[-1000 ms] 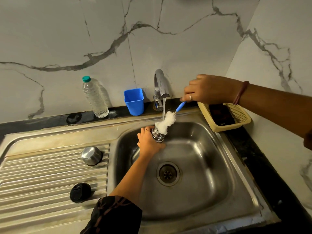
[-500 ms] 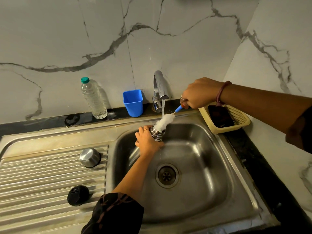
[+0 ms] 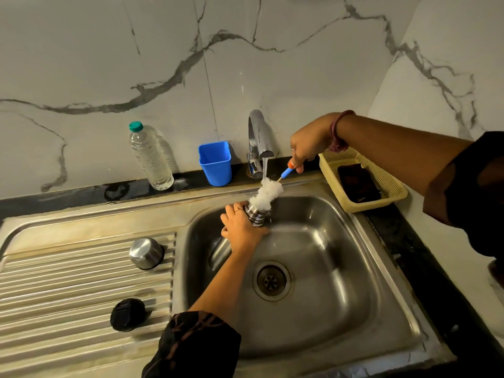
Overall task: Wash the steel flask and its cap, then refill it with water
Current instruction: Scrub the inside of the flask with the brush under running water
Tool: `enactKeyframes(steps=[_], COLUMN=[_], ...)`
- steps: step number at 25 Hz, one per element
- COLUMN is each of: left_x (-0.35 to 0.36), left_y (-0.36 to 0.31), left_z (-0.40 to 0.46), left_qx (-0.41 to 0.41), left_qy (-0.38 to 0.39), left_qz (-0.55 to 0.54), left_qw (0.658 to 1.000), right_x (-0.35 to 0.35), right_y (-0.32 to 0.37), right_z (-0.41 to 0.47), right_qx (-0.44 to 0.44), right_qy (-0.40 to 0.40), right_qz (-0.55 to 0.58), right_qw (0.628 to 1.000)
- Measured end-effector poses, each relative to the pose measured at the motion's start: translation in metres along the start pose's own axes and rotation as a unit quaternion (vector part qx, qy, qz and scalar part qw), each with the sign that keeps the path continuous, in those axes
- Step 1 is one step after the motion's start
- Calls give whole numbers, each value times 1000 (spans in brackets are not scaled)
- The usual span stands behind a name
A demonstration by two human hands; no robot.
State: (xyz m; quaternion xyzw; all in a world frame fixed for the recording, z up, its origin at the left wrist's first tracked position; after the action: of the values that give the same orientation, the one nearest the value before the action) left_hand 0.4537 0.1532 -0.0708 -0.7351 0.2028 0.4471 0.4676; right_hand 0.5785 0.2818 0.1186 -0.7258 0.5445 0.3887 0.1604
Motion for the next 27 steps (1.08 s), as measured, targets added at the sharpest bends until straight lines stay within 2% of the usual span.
enactKeyframes(steps=[4, 5, 6, 7, 9, 10, 12, 14, 19, 23, 27], left_x=[-3, -4, -5, -5, -7, -7, -5, -3, -3, -4, -7], left_y=[5, 7, 8, 8, 6, 6, 6, 7, 5, 6, 7], left_z=[-1, 0, 1, 2, 4, 4, 4, 4, 3, 5, 2], left_qx=[33, 37, 42, 47, 45, 43, 42, 46, 57, 52, 52], left_qy=[14, 19, 22, 24, 22, 22, 28, 31, 22, 5, -4], left_qz=[26, 28, 29, 28, 8, -9, -33, -31, -16, 2, 5], left_qw=[999, 999, 998, 998, 999, 999, 998, 998, 998, 999, 999], right_x=[3, 5, 8, 11, 20, 22, 23, 22, 18, 16, 13], right_y=[-7, -9, -14, -20, -32, -34, -33, -29, -16, -3, 2], right_z=[-16, -23, -29, -31, -31, -32, -32, -31, -33, -30, -20], right_qx=[-87, -121, -169, -215, -282, -298, -317, -316, -211, -123, -74], right_qy=[-16, -35, -80, -152, -290, -310, -306, -284, -234, -152, -85], right_qz=[11, -20, -100, -224, -429, -471, -496, -492, -457, -335, -194], right_qw=[996, 992, 977, 938, 808, 770, 748, 760, 832, 922, 975])
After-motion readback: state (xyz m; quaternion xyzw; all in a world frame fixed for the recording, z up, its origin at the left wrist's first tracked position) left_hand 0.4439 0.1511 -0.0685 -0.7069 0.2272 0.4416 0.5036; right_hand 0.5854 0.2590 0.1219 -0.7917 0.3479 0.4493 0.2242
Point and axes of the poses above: each hand's wrist, its own z-axis towards the middle knuckle, its own x-axis out of the palm, y = z × x, the point moved 2 cm from there along z, towards the middle knuckle, and after that the axes turned 12 degrees about z, right-handed, at the moved point
